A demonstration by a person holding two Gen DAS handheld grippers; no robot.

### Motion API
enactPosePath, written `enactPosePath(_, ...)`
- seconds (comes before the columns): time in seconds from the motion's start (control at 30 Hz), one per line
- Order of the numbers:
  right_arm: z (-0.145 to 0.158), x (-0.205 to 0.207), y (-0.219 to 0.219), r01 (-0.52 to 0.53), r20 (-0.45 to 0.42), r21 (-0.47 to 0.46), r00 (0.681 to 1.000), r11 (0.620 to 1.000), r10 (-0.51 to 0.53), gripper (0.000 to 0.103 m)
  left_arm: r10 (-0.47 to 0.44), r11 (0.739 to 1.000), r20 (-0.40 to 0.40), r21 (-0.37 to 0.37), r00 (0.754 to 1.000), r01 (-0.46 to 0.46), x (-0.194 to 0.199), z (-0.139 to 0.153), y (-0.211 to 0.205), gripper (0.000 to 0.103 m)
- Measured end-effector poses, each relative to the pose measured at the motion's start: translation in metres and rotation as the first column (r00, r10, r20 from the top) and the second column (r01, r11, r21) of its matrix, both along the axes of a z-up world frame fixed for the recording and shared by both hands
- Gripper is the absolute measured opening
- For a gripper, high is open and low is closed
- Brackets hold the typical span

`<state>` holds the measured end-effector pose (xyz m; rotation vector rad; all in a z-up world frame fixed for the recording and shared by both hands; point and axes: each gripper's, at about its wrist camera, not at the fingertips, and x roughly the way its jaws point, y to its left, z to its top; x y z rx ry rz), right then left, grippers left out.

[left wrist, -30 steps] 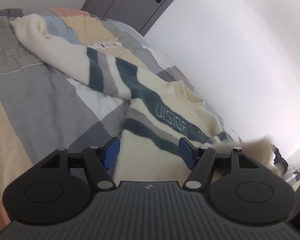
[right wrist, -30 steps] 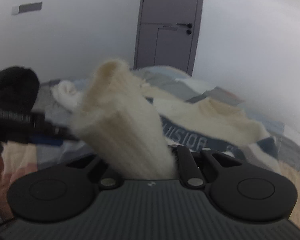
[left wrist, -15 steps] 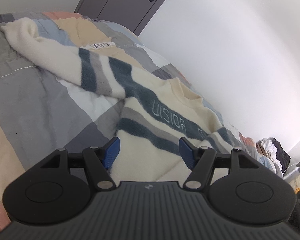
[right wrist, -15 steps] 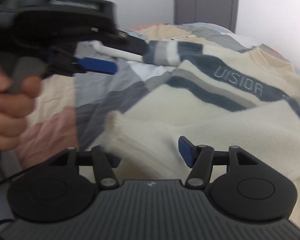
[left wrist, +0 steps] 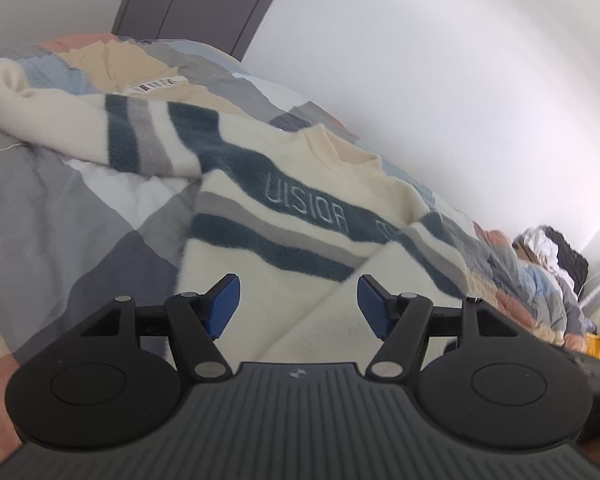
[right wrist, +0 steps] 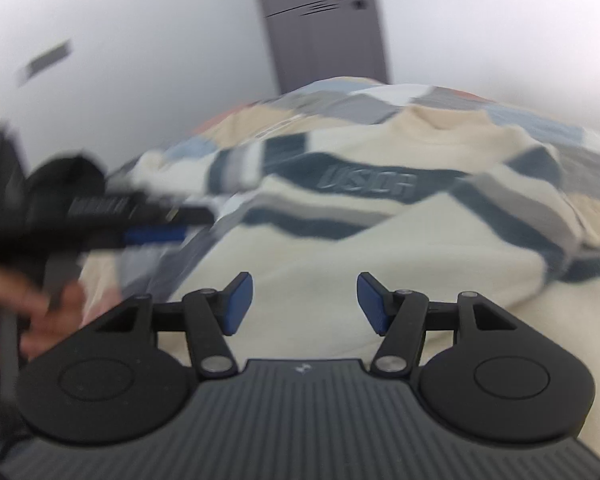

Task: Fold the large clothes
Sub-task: 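Fold the held sleeve across the sweater front with the right gripper and release, then move the left gripper toward the sweater side edge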

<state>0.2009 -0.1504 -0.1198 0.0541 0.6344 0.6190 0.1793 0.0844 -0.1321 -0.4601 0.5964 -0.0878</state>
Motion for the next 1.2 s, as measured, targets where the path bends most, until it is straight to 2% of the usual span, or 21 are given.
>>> enactPosePath(0.17, -0.014, 0.031, -0.006, 0.11, -0.061, 0.026, 0.992, 0.994, -0.109, 0.06, -0.063, 0.998, -0.029, 0.031, 0.998, 0.064, 0.011, -0.011, -0.02, 0.069)
enactPosePath(0.33, -0.03, 0.049, 0.001, 0.143, -0.101, 0.045, 0.985, 0.989, -0.138, 0.06, -0.108, 0.989, -0.076, 0.094, 0.991, 0.115, 0.021, -0.026, -0.038, 0.065)
enactPosePath(0.47, -0.043, 0.052, 0.005, 0.139, -0.128, 0.028, 0.983, 0.99, -0.135, 0.047, -0.101, 0.981, -0.165, 0.146, 0.981, 0.125, 0.031, -0.043, -0.044, 0.064)
enactPosePath(0.53, -0.049, 0.052, 0.006, 0.144, -0.122, 0.007, 0.982, 0.99, -0.142, 0.043, -0.087, 0.982, -0.198, 0.15, 0.976, 0.118, 0.036, -0.05, -0.043, 0.064)
enactPosePath(0.77, -0.062, 0.051, 0.006, 0.143, -0.111, -0.015, 0.983, 0.99, -0.144, 0.042, -0.072, 0.975, -0.18, 0.193, 0.981, 0.107, 0.035, -0.052, -0.049, 0.064)
enactPosePath(0.87, -0.062, 0.05, 0.005, 0.147, -0.108, -0.015, 0.983, 0.989, -0.148, 0.042, -0.047, 0.983, -0.139, 0.168, 0.989, 0.07, 0.033, -0.044, -0.045, 0.065)
enactPosePath(1.0, -0.061, 0.046, 0.007, 0.149, -0.096, -0.031, 0.984, 0.988, -0.151, 0.042, 0.031, 0.997, -0.074, 0.071, 0.997, -0.025, 0.028, -0.027, -0.02, 0.066)
enactPosePath(1.1, -0.061, 0.043, 0.009, 0.146, -0.081, -0.05, 0.985, 0.988, -0.15, 0.042, 0.152, 0.988, -0.054, 0.013, 0.987, -0.151, 0.034, -0.02, 0.004, 0.071)
enactPosePath(1.2, -0.061, 0.042, 0.008, 0.144, -0.077, -0.05, 0.986, 0.988, -0.147, 0.042, 0.245, 0.969, -0.062, 0.009, 0.967, -0.245, 0.055, -0.018, 0.027, 0.071)
